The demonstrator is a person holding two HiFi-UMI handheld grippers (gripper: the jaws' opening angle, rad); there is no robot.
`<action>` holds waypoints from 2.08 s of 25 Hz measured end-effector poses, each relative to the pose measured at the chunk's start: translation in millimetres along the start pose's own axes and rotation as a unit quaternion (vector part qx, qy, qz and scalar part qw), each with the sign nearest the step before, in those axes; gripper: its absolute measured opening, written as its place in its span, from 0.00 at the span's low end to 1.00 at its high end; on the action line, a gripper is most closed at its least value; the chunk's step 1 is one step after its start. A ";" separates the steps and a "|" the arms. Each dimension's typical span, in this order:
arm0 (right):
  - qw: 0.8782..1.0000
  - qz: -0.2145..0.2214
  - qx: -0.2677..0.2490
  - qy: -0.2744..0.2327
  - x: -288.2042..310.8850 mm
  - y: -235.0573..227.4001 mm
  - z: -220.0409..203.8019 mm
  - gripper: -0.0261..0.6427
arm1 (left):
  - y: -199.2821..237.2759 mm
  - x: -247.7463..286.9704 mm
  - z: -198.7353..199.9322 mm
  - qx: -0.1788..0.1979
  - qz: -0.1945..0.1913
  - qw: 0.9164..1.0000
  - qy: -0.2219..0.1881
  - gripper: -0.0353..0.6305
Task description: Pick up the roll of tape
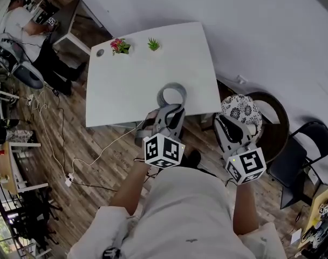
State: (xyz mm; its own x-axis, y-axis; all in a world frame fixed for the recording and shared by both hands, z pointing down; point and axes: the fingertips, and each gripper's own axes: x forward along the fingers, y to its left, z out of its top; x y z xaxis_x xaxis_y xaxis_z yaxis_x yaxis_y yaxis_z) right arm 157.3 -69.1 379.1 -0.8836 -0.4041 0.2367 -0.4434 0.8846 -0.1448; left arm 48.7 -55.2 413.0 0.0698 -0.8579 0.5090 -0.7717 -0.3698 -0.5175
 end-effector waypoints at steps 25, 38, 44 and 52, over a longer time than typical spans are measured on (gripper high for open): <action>0.997 0.058 -0.040 0.003 27.3 65.4 5.3 0.05 | 19.8 -82.3 -2.9 -0.086 0.058 0.993 -0.057 0.14; 0.997 0.063 -0.045 0.013 41.3 70.3 7.6 0.05 | 28.1 -83.8 -7.9 -0.087 0.066 0.992 -0.057 0.14; 0.997 0.067 -0.045 0.013 44.9 73.2 8.2 0.05 | 28.7 -84.3 -10.7 -0.087 0.066 0.993 -0.054 0.14; 0.996 0.071 -0.047 0.017 47.6 70.1 3.8 0.05 | 28.6 -79.1 -13.6 -0.087 0.068 0.993 -0.048 0.14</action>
